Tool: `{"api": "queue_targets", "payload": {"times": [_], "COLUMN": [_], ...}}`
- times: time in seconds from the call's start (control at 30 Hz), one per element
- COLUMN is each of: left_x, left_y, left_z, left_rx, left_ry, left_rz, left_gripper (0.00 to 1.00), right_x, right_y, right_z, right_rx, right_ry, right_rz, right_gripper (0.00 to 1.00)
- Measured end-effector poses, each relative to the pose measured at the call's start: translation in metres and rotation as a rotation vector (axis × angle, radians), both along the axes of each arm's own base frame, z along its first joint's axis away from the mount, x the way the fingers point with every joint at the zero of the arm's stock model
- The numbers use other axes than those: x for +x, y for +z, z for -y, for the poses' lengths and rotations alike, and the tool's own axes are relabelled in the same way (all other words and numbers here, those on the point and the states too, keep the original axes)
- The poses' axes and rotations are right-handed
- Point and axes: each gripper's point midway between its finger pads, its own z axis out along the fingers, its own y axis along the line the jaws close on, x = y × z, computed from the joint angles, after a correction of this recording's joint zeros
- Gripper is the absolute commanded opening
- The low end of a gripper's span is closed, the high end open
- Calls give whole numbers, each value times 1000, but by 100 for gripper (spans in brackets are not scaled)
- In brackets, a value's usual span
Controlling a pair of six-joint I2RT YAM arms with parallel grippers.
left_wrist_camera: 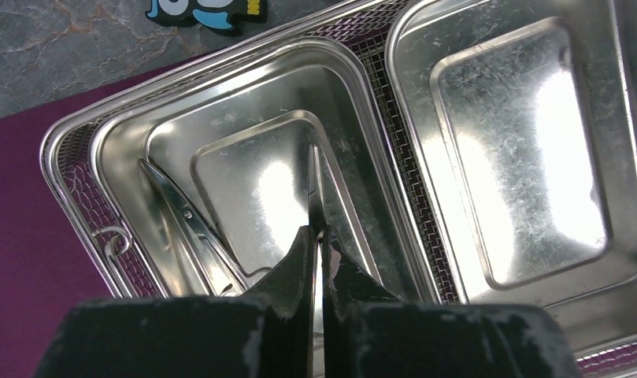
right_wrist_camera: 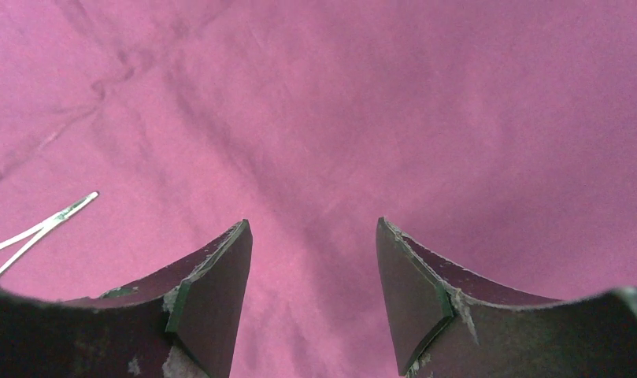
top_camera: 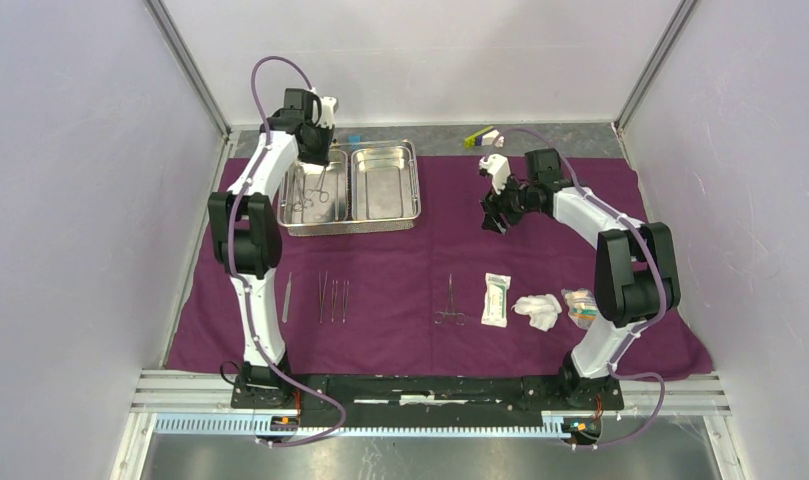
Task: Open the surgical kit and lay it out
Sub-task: Pick up the medical item from the container, then place the medical item in the surgical kit.
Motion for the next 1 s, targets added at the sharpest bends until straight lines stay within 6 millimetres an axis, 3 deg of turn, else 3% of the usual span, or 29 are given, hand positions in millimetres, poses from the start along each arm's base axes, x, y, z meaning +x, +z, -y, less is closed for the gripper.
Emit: {"api": "queue_targets", "payload": {"times": [0.27, 0.5, 0.9, 1.0], "left_x": [-11, -42, -112, -128], "left_y": [32, 62, 53, 53], "left_z": [9, 35, 95, 109], "left_rx": [-43, -98, -228, -261], "left_ry": [-17, -57, -96, -99], "left_rz": [40, 67, -3, -9], "left_gripper": [2, 2, 2, 2], "right_x": [8, 16, 5, -5], "right_y": [24, 54, 96, 99], "right_z": [-29, -67, -148, -165], "right_rx": [87, 200, 443, 494], "right_ry": [0, 14, -12, -16], "right_rz": [23, 57, 13, -27], "right_gripper": [65, 65, 67, 67]}}
